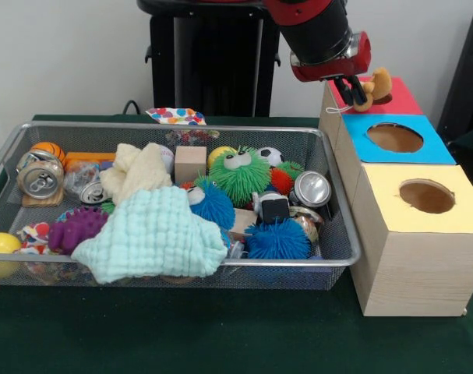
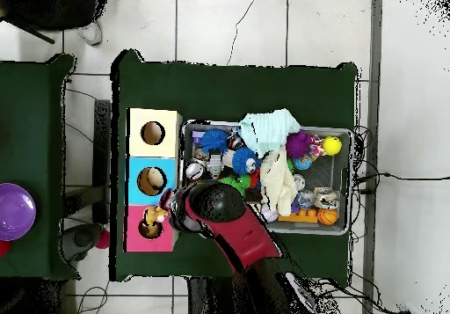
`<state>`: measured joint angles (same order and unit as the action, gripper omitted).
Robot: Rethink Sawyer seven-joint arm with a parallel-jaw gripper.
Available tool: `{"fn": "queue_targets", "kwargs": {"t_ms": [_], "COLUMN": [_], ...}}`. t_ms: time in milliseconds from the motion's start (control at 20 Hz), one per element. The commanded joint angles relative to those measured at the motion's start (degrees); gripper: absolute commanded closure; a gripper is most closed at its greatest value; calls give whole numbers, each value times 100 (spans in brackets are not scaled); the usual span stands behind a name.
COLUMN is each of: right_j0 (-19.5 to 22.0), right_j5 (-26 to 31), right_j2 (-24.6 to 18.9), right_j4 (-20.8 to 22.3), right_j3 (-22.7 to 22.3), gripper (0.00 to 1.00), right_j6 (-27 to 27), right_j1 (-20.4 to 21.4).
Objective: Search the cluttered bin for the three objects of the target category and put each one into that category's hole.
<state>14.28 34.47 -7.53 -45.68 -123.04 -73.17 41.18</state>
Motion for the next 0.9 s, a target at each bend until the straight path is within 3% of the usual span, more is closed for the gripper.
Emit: {"fn": "queue_targets", "kwargs": {"t_ms": [50, 500, 900], "right_j0": [-116, 115, 83], "right_j5": [-45, -331, -69], "right_j2": [-12, -463, -495], "right_j4": [422, -6, -149], "right_j3": [236, -440, -492], "gripper": [100, 100, 100], "right_j6": [-1161, -778, -982], "right_j1": [-382, -281, -158]}}
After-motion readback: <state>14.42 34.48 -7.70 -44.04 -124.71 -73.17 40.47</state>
